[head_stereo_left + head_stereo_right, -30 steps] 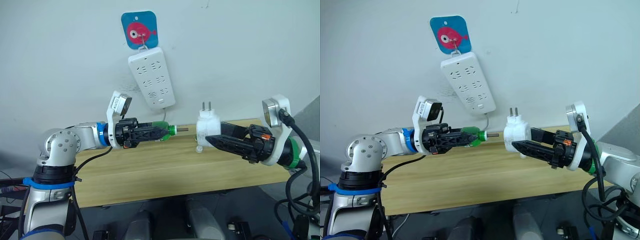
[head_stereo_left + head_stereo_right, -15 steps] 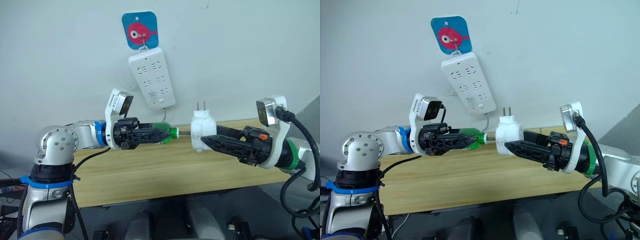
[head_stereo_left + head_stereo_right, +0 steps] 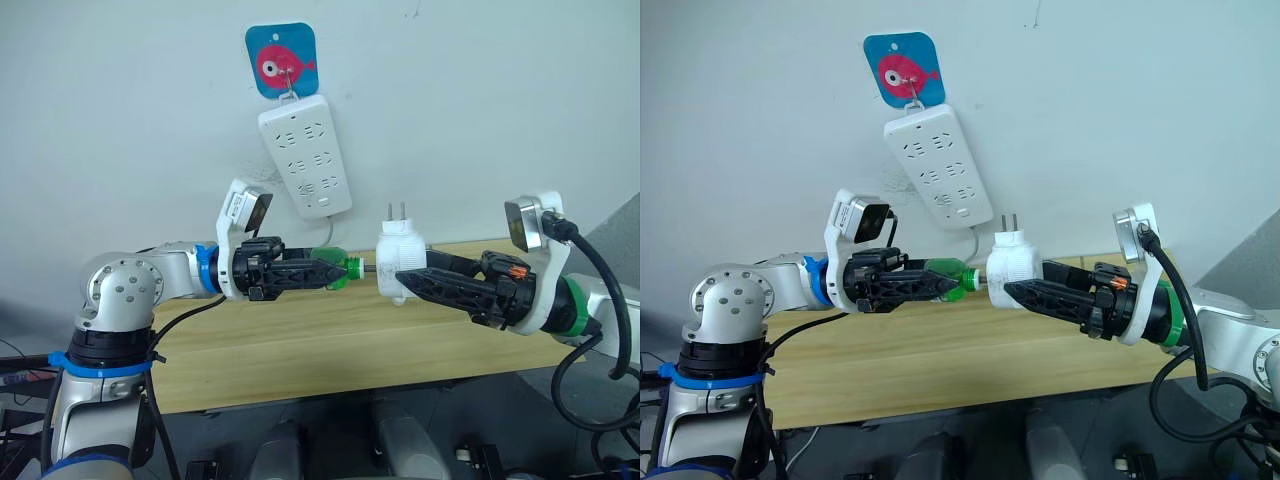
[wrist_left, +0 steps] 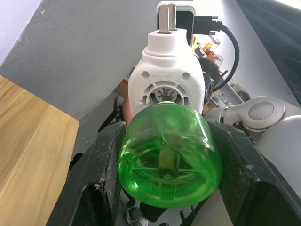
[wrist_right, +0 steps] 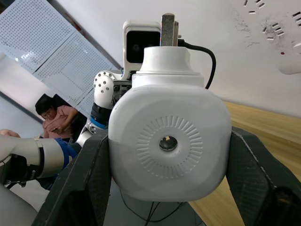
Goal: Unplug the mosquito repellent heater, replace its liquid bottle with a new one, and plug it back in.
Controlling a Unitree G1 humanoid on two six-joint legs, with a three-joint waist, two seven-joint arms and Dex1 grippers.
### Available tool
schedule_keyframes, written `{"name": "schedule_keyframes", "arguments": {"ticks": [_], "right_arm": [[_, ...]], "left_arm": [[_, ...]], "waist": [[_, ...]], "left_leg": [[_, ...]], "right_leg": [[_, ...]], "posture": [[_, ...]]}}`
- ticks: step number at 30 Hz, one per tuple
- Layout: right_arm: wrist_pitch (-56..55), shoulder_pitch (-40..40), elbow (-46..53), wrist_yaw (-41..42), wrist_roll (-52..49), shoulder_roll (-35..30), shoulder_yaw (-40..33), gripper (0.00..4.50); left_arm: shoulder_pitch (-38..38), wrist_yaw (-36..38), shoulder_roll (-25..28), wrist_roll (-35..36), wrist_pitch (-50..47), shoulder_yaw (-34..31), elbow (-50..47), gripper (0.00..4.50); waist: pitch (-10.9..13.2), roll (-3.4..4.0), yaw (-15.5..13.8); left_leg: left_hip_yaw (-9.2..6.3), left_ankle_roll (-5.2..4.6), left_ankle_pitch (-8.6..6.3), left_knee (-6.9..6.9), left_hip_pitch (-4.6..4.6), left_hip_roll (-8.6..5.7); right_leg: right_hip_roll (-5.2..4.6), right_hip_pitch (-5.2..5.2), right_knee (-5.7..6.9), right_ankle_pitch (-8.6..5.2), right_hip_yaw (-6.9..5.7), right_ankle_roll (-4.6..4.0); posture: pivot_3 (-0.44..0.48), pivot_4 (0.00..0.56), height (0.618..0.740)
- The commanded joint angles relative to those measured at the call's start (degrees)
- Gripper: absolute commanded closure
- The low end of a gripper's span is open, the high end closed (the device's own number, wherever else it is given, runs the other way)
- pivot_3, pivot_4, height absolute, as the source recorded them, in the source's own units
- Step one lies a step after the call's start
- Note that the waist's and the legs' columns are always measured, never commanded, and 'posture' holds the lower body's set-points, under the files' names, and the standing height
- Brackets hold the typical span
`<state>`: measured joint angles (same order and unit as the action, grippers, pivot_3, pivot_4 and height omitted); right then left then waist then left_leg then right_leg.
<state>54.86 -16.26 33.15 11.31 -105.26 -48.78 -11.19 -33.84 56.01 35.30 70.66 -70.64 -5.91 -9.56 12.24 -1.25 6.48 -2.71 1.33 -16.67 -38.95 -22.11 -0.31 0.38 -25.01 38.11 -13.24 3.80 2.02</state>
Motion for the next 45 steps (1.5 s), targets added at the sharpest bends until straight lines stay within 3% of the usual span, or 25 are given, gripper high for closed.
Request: {"name": "schedule_keyframes", "arguments": {"ticks": [1,25,45], "right_arm": [[-1.78,0.31,1.65,0.53,-0.63,-0.62,-0.22,1.55],[-2.84,2.47,2.99,2.6,-0.55,-3.68,0.57,1.55],[-3.35,-0.24,3.91,1.08,-0.25,-3.96,4.1,1.55]], "left_arm": [[-0.2,-0.94,-1.1,0.59,0.97,-0.42,-1.48,2.17],[-1.24,-1.25,-2.55,-0.92,1.65,-0.33,0.47,2.17],[1.05,1.9,-3.69,-3.8,4.23,4.55,-4.44,2.17]], "waist": [[0.0,0.0,-0.03],[-0.01,-0.02,-0.11],[-0.02,-0.02,-0.12]], "left_leg": [[0.0,0.0,0.0,0.0,0.0,0.0],[0.01,0.0,0.0,-0.02,0.0,0.0],[0.0,0.0,0.0,-0.03,0.01,-0.01]], "right_leg": [[0.0,0.0,0.0,0.0,0.0,0.0],[0.0,0.0,0.02,0.02,0.01,-0.03],[0.0,0.01,0.03,0.03,0.02,-0.03]], "posture": [[-0.159,0.157,0.74],[-0.165,0.16,0.74],[-0.167,0.161,0.74]]}}
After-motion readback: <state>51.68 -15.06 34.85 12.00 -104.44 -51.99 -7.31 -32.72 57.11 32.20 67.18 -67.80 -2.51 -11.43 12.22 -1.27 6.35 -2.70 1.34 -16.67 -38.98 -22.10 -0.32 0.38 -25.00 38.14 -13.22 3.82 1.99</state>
